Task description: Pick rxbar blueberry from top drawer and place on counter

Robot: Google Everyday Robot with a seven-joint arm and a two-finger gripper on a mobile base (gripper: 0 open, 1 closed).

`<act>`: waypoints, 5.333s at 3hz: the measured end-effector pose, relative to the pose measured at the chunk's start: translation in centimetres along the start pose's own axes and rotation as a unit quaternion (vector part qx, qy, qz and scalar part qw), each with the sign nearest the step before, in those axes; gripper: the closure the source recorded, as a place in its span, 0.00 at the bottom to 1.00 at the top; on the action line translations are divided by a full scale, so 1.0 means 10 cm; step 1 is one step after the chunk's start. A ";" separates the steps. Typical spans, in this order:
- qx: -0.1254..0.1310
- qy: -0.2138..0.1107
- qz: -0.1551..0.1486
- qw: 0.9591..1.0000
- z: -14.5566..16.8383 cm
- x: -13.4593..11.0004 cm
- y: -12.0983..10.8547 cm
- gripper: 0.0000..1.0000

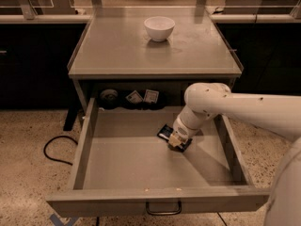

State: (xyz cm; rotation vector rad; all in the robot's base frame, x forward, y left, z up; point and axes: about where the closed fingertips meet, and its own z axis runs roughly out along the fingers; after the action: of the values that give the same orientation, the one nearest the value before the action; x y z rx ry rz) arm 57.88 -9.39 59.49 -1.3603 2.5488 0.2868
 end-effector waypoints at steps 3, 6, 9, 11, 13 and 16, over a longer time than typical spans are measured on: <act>0.161 -0.190 -0.066 0.966 -2.75 -0.38 0.39 1.00; 0.196 -0.205 -0.099 0.954 -3.12 -0.98 0.00 1.00; 0.220 -0.213 -0.119 0.945 -3.22 -2.09 -0.50 1.00; 0.152 -0.148 -0.167 0.963 -2.61 -2.49 -0.87 1.00; 0.053 -0.069 -0.168 0.982 -1.85 -2.50 -1.06 1.00; 0.052 -0.069 -0.168 0.982 -1.85 -2.50 -1.06 0.58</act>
Offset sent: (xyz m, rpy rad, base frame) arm -0.0694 -0.0331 0.4285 0.1661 -0.8047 0.0038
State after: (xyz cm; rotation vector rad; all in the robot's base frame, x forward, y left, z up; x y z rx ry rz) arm 78.05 -0.66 83.91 -1.6347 2.1449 0.1736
